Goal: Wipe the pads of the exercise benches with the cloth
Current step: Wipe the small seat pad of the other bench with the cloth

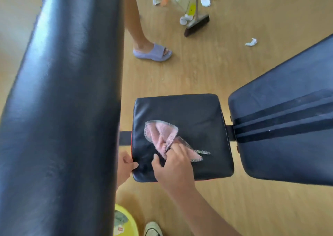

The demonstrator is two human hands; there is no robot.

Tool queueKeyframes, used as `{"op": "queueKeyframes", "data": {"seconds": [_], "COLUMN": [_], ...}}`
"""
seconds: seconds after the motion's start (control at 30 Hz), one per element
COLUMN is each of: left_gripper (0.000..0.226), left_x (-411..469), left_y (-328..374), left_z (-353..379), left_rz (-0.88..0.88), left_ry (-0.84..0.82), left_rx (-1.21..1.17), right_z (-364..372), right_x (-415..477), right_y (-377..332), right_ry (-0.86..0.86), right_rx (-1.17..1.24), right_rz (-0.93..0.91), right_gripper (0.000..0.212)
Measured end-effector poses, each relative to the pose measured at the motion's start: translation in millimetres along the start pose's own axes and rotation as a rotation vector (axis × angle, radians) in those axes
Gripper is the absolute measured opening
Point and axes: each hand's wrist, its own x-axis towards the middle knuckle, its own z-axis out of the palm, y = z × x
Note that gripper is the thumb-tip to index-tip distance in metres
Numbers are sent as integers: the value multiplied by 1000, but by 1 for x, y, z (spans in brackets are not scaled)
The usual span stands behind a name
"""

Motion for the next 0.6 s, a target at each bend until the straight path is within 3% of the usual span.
{"op": "queueKeyframes", "data": {"seconds": [0.1,0.17,0.2,0.27,0.37,0.43,0.53,0.6], "left_gripper": [32,25,33,42,34,32,33,27], "left_x": [20,35,36,31,24,20,25,30], "left_y": [-21,-25,-25,-16,-15,-17,-18,-15], "left_z": [-2,-3,-4,-3,3,5,0,-3], "left_rz": [11,0,13,105,189,193,216,237], "left_ry": [-54,-116,-149,-122,-10,-17,-65,-92], "left_rx": [6,-67,-84,-69,-112,-171,-213,-175], "right_z": [3,-5,-12,-22,-44,-33,19,44], "right_x": [12,23,28,41,65,69,39,16], "right_y": [17,34,42,69,99,90,27,-2], "right_ry": [74,46,37,108,239,330,198,93], "right_rx": [23,-41,-69,-87,-19,-31,-86,-52], "right_rz": [-187,-286,-286,-198,-2,21,-209,-408], "right_gripper": [29,30,29,17,19,7,29,17]}}
